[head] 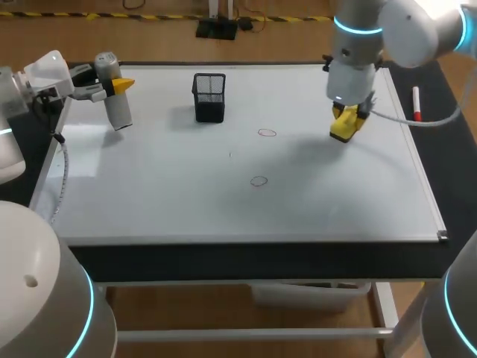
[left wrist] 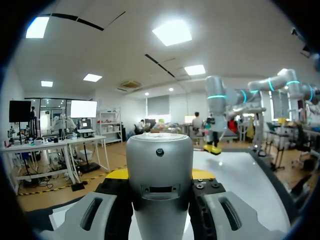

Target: Pick up the inspection probe, press it on each red-marked spot on the whiteboard one by one, put down the probe, pick up the eraser, and wipe off all the red marks.

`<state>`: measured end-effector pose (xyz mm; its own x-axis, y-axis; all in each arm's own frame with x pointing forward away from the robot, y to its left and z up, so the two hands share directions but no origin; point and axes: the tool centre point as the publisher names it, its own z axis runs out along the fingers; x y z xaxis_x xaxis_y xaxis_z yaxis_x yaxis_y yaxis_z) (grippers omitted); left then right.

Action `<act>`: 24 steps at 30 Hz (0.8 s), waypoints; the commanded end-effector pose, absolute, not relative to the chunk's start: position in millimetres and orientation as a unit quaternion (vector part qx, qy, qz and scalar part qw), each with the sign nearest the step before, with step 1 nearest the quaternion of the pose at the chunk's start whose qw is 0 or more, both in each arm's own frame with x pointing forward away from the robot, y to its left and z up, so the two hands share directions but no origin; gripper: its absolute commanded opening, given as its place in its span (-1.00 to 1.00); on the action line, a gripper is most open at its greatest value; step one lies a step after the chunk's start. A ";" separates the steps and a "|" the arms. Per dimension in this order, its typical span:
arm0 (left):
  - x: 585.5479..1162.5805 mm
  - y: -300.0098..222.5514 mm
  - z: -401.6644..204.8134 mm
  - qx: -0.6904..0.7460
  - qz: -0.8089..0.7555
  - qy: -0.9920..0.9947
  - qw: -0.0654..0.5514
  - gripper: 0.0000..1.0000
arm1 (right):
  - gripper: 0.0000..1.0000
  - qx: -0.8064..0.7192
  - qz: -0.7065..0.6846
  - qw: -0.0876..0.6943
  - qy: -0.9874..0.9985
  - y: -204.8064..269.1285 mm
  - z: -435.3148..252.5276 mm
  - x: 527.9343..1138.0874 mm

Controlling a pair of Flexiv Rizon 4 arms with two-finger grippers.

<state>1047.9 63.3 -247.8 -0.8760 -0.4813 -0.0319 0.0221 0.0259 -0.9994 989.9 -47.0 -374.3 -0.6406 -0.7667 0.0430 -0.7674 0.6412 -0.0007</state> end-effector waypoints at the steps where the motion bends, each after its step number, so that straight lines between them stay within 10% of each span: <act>1: 1047.1 62.9 -246.8 -0.167 -0.677 0.692 0.187 -1.00 | -1.00 0.419 -0.001 0.019 -0.908 -63.8 -382.5 992.8; 24: 1047.1 62.9 -246.8 -0.167 -0.677 0.692 0.187 -1.00 | -1.00 0.388 -0.003 0.006 -0.922 -95.6 -382.9 991.0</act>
